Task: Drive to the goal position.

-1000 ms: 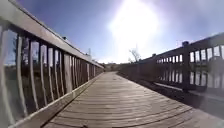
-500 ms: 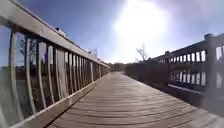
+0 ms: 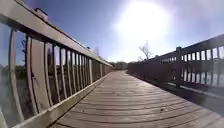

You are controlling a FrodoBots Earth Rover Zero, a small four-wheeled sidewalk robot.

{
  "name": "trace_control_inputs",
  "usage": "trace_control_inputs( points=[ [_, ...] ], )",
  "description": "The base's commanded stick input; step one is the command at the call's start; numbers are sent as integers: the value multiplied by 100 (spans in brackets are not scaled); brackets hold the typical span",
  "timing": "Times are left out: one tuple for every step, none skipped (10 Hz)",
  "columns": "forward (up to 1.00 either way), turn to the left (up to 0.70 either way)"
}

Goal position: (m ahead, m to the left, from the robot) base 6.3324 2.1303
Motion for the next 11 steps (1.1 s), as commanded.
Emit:
trace_control_inputs(
  points=[
    [100, 1],
    [100, 0],
    [100, -3],
    [100, -10],
    [100, -8],
    [100, -5],
    [100, -8],
    [100, -7],
    [100, -5],
    [100, -4],
    [100, -2]
  ],
)
